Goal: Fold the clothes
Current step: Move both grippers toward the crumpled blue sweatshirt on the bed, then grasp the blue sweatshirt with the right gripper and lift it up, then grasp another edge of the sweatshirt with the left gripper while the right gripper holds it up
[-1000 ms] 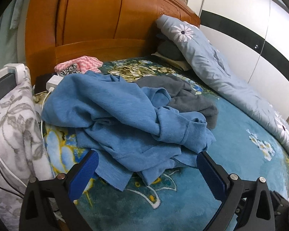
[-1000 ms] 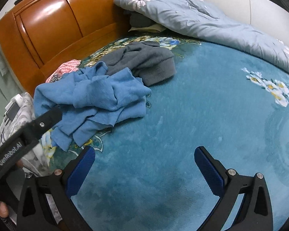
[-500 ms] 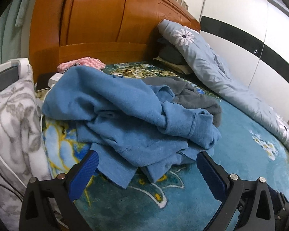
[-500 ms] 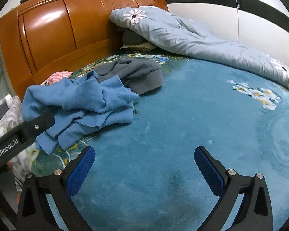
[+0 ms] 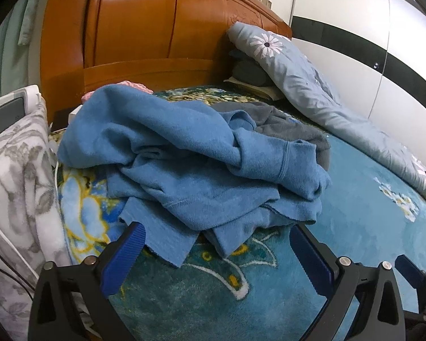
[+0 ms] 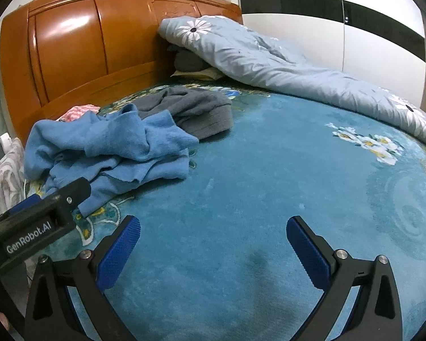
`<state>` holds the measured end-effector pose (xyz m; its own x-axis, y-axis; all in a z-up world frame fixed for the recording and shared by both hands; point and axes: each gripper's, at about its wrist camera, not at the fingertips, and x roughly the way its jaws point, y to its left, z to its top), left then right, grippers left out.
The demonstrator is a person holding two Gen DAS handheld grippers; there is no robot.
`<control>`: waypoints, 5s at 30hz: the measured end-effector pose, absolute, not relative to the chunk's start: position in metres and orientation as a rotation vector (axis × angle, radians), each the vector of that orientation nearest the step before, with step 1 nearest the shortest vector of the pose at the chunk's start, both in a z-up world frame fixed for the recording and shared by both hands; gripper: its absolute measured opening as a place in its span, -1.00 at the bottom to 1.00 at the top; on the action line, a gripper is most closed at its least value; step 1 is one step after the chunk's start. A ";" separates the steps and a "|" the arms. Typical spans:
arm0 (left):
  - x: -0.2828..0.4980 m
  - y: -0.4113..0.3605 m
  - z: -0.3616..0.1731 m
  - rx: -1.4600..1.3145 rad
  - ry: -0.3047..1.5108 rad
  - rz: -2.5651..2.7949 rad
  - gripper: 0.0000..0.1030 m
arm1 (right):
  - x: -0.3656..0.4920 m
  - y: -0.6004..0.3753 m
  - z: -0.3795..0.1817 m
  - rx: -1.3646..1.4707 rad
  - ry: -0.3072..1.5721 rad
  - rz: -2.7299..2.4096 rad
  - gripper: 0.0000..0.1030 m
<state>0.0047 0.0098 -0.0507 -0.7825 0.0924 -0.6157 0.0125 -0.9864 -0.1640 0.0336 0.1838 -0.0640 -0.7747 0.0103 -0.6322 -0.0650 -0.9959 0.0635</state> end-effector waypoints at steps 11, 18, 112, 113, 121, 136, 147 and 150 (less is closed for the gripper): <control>0.007 0.006 -0.058 -1.022 -0.265 2.898 1.00 | 0.032 0.184 -0.067 -1.065 0.113 2.887 1.00; 0.010 -0.001 -0.058 -1.004 -0.295 2.890 1.00 | 0.031 0.186 -0.069 -1.095 0.122 2.863 1.00; 0.081 0.186 0.004 -0.920 0.002 2.259 1.00 | 0.153 0.459 0.007 -1.147 0.322 2.691 0.31; 0.087 0.198 0.004 -0.899 0.055 2.238 1.00 | 0.161 0.460 0.002 -1.145 0.341 2.683 0.31; 0.115 0.272 -0.011 -0.815 0.412 2.169 1.00 | 0.225 0.467 -0.040 -1.132 0.496 2.615 0.31; 0.091 0.275 -0.033 -0.917 0.545 2.240 1.00 | 0.195 0.456 -0.004 -0.960 0.405 2.765 -0.85; 0.074 0.271 0.000 -0.856 0.341 2.225 0.52 | 0.221 0.454 0.079 -0.614 0.372 2.897 -0.87; 0.075 0.269 0.014 -0.835 0.286 2.206 -0.14 | 0.229 0.445 0.103 -0.563 0.260 2.914 -0.87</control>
